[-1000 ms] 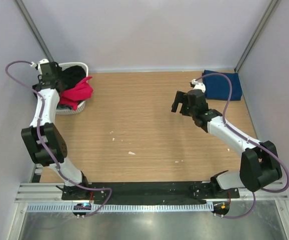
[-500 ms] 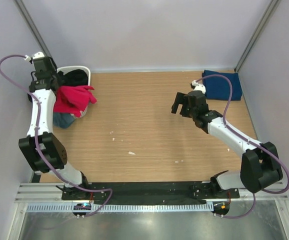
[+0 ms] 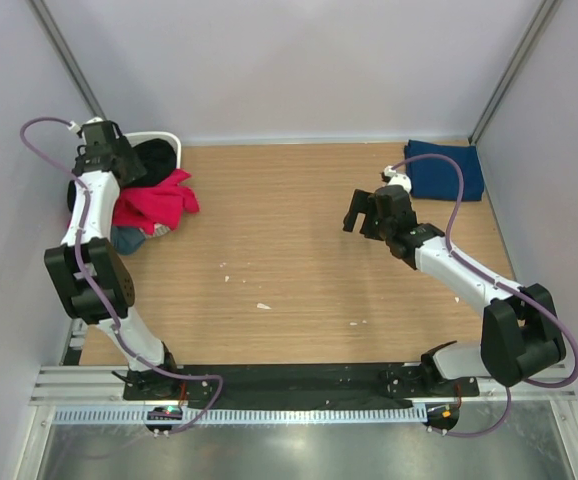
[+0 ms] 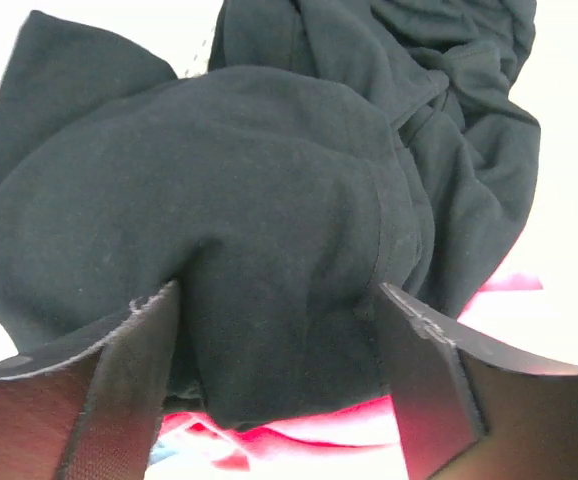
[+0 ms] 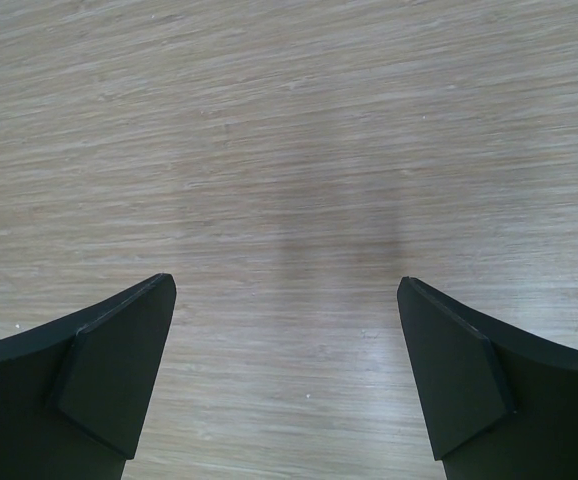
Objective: Fold and stack the t-shirts
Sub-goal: Grab the tshirt from the pile
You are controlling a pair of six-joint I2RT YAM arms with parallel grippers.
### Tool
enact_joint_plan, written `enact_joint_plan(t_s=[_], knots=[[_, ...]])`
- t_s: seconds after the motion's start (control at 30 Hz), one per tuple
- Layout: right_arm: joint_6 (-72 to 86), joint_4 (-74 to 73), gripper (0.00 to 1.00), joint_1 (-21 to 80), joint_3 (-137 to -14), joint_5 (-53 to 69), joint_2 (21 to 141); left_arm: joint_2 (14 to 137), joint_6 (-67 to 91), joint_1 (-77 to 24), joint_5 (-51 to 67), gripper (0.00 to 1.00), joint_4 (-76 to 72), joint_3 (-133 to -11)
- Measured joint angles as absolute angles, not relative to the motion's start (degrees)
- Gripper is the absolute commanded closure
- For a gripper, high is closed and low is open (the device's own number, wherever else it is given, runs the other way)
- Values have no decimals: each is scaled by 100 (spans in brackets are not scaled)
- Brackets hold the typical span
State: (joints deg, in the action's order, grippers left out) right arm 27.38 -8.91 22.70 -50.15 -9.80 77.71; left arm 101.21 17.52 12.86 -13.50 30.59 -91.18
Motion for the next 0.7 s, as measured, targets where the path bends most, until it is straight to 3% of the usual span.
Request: enact_joint_plan(t_s=[0.07,0.27,0.37,0.53,0.57,0.67,0.7], knots=[[2740,-888,0,2270,-5013,-965,7769,10075,1754,1286,-1354,16,3063,-9113],[2716,-873,0,2270,-4895,-902,7623,9614,1706,1288,-1594,17,3011,-8984],[2705,-871,0,2270,-4895,-886,7616,9535,1691,1288,-1699,22,2954,-8984],[2711,-864,0,2270,-4893,-886,7614,9666,1603,1288,-1922,40,2897,-8984],[2711,-864,0,2270,-4893,-886,7614,9710,1592,1291,-1955,45,2882,-8986],[2711,-867,0,2270,-4893,-888,7614,9944,1597,1291,-1994,78,2884,-9045],[2711,-864,0,2270,-4893,-891,7614,10018,1605,1291,-1992,99,2884,-9070]])
